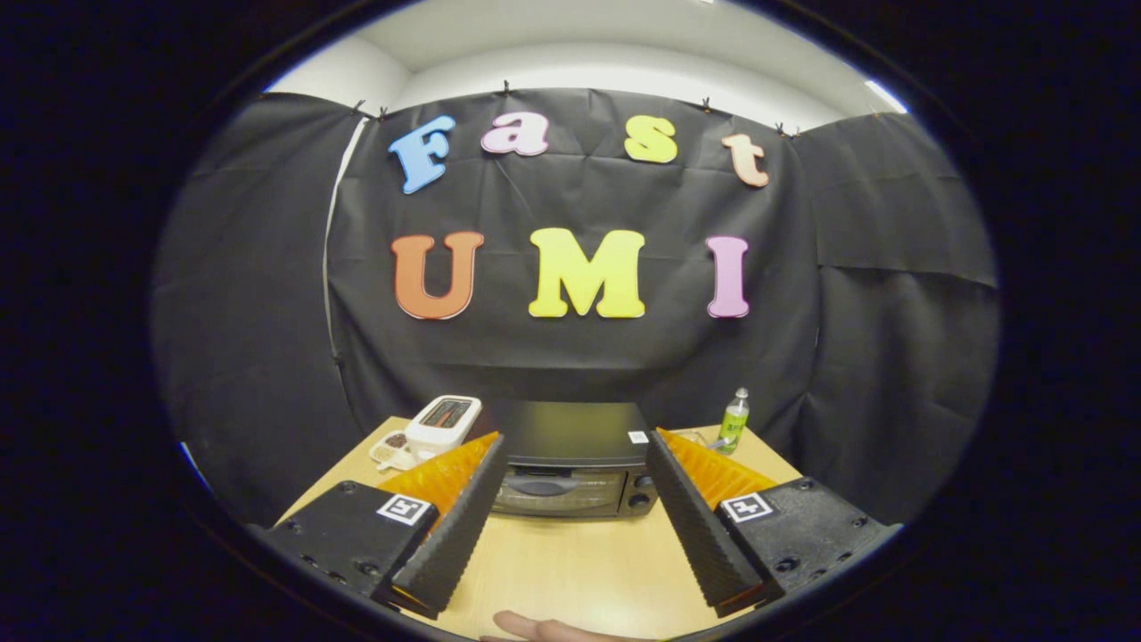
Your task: Open the toaster oven, put the food inside, and close the toaster oven door.
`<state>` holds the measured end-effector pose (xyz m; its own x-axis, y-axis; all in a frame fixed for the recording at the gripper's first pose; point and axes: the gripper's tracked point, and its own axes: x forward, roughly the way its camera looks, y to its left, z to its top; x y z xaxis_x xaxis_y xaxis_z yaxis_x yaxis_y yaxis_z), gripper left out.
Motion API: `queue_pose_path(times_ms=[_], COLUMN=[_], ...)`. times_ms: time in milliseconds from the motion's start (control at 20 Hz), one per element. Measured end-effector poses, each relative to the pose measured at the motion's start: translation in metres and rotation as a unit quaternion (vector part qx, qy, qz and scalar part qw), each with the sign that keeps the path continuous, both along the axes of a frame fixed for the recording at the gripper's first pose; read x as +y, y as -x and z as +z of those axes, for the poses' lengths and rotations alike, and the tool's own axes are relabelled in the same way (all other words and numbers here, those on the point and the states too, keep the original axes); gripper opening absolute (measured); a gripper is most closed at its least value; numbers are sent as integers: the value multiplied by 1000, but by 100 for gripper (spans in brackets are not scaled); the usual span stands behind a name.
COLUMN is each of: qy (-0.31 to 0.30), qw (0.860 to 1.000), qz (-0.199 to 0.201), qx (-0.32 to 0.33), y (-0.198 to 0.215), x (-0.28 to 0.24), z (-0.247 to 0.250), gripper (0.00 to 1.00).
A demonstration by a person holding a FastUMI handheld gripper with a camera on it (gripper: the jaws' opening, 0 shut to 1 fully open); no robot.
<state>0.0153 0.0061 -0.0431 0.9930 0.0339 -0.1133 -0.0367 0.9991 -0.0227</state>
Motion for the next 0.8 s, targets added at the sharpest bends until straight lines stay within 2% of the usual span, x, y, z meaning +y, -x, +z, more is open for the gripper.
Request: queue_pose_path(times_ms=[150,400,650,800], qy=[2,-6,5,11], qw=[999,999,1000,999], qz=[-22,-16,-11,-23], qx=[-26,-42,4,31], y=[-2,-17,-72,-114], x=[-7,12,38,43], z=[13,9,-46,-77], gripper=[100,100,100,100])
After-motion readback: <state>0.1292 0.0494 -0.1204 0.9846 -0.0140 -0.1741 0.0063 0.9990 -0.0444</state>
